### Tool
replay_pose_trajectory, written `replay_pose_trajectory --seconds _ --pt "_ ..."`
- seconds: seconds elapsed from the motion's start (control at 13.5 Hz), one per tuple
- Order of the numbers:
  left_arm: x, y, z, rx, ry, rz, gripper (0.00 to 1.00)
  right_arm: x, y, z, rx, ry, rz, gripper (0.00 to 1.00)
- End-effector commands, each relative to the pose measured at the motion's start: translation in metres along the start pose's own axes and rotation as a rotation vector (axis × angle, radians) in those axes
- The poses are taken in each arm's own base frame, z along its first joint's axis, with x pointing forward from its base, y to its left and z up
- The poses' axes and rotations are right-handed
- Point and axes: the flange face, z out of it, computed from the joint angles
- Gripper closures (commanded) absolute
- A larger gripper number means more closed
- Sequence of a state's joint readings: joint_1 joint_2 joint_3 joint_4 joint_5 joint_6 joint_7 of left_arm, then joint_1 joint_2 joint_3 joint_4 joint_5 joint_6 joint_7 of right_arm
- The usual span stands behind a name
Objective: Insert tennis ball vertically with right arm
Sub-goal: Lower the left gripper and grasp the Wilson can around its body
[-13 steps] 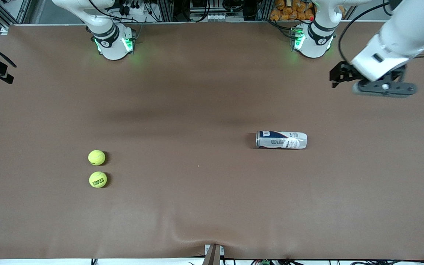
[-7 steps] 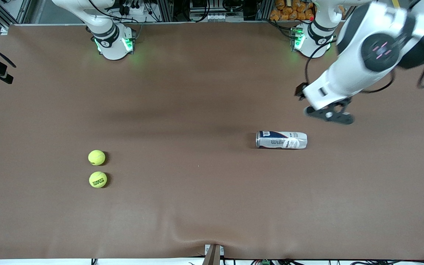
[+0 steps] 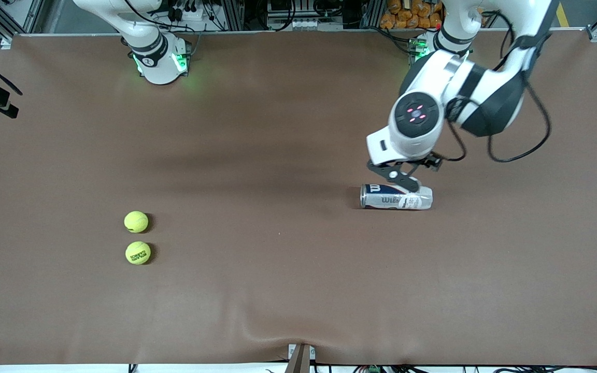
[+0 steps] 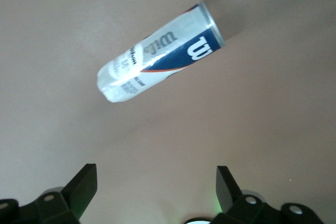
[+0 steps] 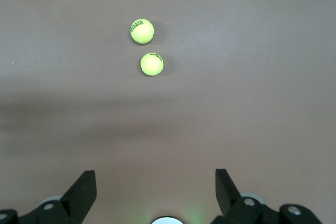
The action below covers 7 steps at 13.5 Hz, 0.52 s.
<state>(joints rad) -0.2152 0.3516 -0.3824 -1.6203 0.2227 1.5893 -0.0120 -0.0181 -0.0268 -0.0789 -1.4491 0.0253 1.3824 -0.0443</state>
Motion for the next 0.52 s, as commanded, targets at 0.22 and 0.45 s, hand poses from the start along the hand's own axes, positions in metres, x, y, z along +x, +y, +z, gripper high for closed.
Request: replay_pose_trajectory --seconds 0.22,0.45 --pt "0.049 0.038 0.034 0.209 -0.056 0.278 0.0 0.002 0.006 -0.005 0.018 0.008 0.023 0.0" --pt "0.061 0.05 0.05 0.286 -0.083 0.484 0.0 0.002 0.005 -0.005 0.018 0.007 0.021 0.0"
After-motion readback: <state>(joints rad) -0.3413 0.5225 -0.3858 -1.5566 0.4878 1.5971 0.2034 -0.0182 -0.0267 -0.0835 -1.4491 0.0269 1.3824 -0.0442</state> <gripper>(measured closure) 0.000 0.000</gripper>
